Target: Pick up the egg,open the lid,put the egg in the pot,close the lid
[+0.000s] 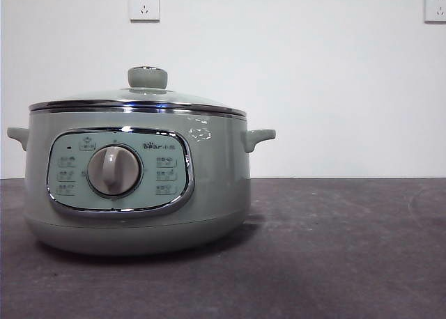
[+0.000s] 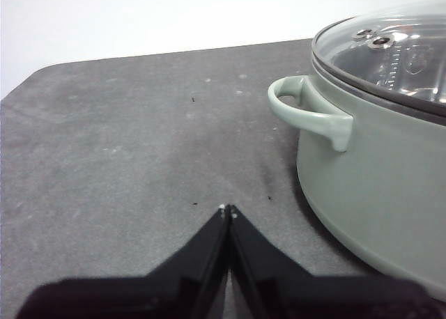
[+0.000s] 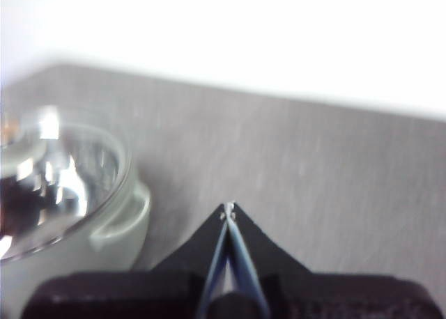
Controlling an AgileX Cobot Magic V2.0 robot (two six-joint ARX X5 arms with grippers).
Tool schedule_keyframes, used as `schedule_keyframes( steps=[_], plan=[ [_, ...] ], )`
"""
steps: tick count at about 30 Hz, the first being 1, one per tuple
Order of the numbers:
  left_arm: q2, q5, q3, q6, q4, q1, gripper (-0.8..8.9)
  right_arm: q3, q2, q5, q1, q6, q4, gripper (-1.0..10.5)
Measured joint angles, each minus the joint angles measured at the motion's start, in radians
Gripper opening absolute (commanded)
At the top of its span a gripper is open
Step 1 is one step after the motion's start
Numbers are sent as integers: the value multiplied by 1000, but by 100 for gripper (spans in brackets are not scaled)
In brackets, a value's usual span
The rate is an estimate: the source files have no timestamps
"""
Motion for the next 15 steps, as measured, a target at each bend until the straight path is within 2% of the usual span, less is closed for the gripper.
schedule_keyframes(
  steps=[2,5,10,15],
  plan=[
    [0,0,0,0,0,0,-3,-127,-85,-45,-77,-2,114,1],
    [0,0,0,0,0,0,-3,-303,-200,-51,-150,-2,227,1],
    [0,0,0,0,0,0,-3,-516,-352,-52,-235,24,236,1],
    [0,0,0,0,0,0,-3,-625,-470,-51,-266,58,224,1]
  ],
)
